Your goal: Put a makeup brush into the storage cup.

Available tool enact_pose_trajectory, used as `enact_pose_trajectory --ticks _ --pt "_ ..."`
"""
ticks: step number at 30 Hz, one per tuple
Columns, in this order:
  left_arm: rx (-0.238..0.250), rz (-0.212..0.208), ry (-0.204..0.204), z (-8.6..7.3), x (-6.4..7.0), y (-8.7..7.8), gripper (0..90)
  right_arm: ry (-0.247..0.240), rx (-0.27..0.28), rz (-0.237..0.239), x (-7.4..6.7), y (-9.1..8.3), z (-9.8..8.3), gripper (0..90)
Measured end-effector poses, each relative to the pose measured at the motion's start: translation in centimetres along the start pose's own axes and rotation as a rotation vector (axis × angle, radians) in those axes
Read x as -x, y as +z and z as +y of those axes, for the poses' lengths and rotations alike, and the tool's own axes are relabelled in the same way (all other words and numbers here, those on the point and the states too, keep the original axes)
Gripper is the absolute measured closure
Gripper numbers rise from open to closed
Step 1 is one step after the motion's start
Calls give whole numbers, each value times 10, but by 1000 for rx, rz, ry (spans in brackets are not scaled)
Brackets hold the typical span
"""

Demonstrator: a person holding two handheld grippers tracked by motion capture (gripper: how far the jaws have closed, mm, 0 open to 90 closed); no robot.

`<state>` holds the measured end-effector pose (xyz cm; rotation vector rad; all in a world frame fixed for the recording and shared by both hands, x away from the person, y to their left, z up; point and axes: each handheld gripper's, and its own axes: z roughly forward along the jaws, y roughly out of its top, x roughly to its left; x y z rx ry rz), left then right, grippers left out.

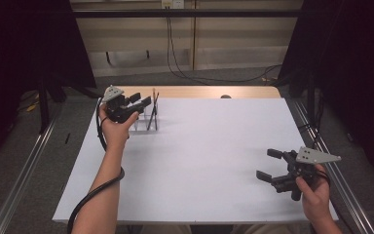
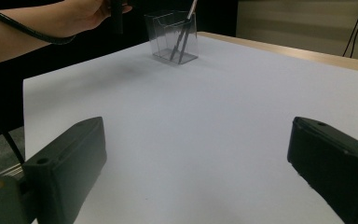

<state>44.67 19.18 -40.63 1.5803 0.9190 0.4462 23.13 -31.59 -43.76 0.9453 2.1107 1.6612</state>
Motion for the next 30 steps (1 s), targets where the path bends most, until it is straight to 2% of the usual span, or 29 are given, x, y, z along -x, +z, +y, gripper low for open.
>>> enact_pose_trajectory --ticks 3,14,16,21,30 --pt "1 -5 -19 -3 0 -2 388 3 0 3 0 1 0 45" --pt "3 -20 -23 -7 3 -11 193 1 -3 4 -1 2 0 45" --pt "1 -25 -35 -8 3 -13 159 -1 -4 4 -1 2 -1 45" --pt "-15 -42 -12 -10 6 -14 91 1 -6 3 0 2 -1 45" --pt "-7 -83 -8 -14 13 -22 31 0 -11 7 -1 4 -1 45"
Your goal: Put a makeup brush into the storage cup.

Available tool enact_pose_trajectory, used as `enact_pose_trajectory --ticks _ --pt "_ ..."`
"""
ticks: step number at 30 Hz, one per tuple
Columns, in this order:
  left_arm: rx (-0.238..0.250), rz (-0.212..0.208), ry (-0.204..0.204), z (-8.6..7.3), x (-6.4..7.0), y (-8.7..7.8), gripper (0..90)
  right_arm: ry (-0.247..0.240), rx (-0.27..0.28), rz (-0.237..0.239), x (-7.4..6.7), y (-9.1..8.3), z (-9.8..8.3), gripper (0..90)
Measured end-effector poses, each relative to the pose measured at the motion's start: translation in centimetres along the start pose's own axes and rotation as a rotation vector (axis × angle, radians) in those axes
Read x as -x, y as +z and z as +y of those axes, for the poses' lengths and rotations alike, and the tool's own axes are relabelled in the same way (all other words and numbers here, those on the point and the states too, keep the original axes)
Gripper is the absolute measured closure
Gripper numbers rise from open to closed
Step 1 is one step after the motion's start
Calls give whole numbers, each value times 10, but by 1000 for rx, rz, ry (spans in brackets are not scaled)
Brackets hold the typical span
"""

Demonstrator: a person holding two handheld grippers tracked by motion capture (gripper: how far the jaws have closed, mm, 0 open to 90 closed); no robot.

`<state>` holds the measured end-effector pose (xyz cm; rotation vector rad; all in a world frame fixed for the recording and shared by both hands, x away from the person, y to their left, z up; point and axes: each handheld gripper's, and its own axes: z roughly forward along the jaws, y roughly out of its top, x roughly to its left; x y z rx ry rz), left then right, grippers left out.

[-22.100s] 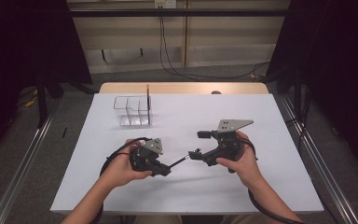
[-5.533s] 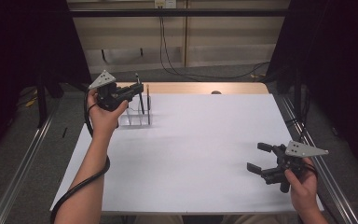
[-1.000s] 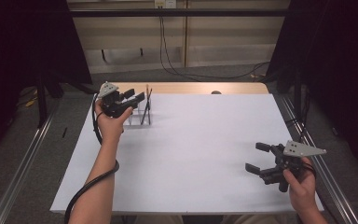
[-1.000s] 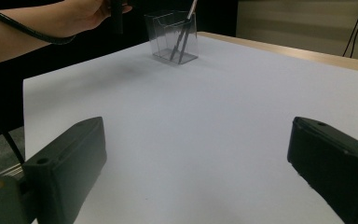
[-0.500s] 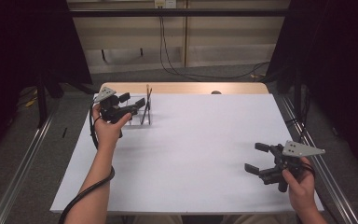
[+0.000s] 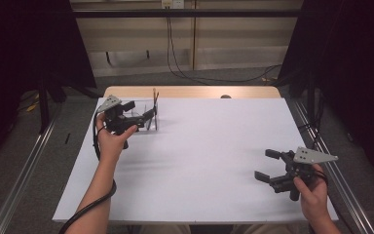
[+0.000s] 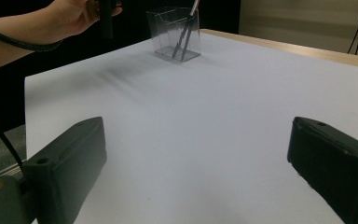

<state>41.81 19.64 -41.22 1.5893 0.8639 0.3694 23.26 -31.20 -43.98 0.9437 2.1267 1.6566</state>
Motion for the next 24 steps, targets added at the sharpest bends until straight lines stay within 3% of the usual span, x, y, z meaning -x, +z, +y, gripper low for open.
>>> enact_pose_trajectory --ticks 5,12,24 --pt "4 -22 -8 -2 2 -7 7 -6 4 5 0 3 2 45" --pt "5 -47 32 -3 8 -17 0 -12 -8 3 -1 3 0 45" --pt "13 -81 44 -9 16 -28 0 -10 -3 -8 -2 -2 0 45"
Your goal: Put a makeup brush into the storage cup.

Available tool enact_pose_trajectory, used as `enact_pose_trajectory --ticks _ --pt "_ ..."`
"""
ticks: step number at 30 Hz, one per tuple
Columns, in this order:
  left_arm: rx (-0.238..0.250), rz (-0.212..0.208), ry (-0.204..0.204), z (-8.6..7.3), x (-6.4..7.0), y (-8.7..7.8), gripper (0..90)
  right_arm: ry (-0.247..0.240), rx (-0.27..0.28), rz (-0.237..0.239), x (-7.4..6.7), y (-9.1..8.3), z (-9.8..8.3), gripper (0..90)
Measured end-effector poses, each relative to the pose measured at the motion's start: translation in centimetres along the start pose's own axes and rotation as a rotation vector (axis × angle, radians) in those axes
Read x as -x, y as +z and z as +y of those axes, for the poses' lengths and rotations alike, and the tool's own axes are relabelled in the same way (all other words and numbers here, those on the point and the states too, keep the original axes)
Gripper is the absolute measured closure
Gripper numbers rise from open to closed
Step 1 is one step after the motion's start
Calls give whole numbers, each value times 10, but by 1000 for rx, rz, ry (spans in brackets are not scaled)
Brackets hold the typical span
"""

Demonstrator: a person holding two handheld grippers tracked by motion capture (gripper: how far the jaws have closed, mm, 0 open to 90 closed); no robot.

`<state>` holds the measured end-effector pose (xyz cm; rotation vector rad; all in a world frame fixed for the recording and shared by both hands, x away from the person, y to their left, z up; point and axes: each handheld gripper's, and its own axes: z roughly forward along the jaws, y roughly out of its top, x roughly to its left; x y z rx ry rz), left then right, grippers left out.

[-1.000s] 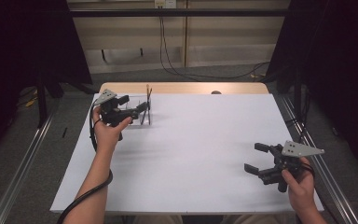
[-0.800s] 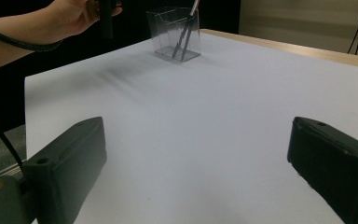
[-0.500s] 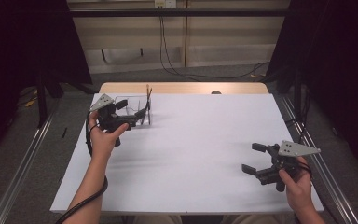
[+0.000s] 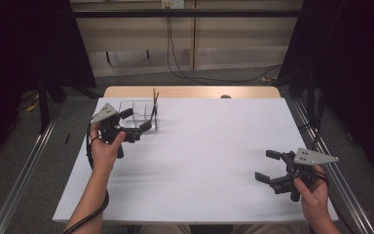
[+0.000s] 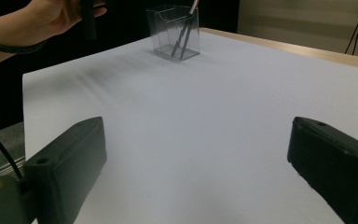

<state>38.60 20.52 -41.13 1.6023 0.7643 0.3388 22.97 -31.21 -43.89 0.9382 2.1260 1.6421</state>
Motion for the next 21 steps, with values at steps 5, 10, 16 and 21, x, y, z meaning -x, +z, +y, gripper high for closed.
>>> enact_pose_trajectory --ticks 5,10,16,21 --pt "-6 -19 14 -3 5 -2 0 1 3 0 0 0 0 45" --pt "-7 -34 8 -7 8 -7 0 -2 4 -1 0 -1 1 45" --pt "-12 -47 17 -12 12 -13 0 -2 3 -1 0 -2 0 45" --pt "-11 -65 16 -16 14 -18 0 -1 5 -6 -1 -2 1 45"
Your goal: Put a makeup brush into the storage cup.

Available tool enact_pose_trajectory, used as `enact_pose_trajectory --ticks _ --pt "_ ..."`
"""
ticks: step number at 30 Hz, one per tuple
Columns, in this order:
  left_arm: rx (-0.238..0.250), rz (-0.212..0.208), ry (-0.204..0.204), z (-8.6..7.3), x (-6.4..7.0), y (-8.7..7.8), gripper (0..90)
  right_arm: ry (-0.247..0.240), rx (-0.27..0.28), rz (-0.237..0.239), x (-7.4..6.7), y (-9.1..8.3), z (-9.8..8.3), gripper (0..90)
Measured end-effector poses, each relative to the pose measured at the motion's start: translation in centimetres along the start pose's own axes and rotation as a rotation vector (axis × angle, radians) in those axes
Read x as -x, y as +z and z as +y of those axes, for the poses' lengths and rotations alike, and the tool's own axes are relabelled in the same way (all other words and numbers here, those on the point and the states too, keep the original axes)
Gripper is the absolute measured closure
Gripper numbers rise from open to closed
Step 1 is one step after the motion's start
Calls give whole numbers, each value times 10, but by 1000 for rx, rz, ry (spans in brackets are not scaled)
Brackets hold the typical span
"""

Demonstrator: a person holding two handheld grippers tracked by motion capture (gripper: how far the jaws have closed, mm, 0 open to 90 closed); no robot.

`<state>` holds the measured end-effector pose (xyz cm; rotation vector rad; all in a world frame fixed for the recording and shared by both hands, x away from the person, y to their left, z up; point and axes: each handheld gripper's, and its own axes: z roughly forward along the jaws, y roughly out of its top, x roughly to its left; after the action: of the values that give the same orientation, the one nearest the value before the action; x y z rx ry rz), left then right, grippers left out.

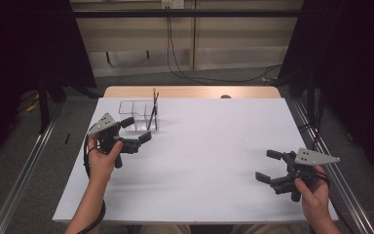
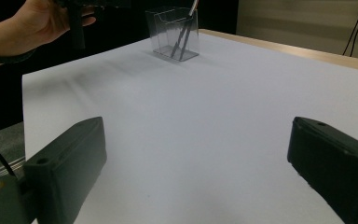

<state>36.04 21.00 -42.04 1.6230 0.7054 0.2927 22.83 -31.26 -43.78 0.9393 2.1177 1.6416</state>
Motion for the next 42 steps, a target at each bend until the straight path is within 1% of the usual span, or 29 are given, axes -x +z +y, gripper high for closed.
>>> enact_pose_trajectory --ticks 5,12,14,17,19,22,24,30,32,34,42 --pt "3 -3 3 -3 2 -5 0 -1 -1 3 -1 0 0 45" --pt "0 -22 5 -6 4 -13 0 3 0 -1 0 -1 0 45" --pt "2 -18 6 -7 5 -14 0 3 0 0 0 -1 0 45" --pt "-8 -24 14 -9 5 -16 0 3 -1 0 0 -1 0 45" --pt "-7 -26 10 -10 5 -18 0 0 1 2 0 0 0 45" --pt "-7 -19 13 -11 6 -20 0 2 1 2 0 -1 0 45" --pt "-13 -23 17 -11 6 -22 0 5 1 2 0 -1 0 45" --pt "-9 -23 20 -13 6 -29 0 5 1 2 0 -1 0 45" --pt "-16 -23 30 -13 6 -32 0 3 2 1 0 -1 0 45" --pt "-13 -25 24 -14 6 -34 0 1 3 1 0 -1 0 45" --pt "-17 -18 34 -17 5 -42 0 3 4 1 0 -1 0 45"
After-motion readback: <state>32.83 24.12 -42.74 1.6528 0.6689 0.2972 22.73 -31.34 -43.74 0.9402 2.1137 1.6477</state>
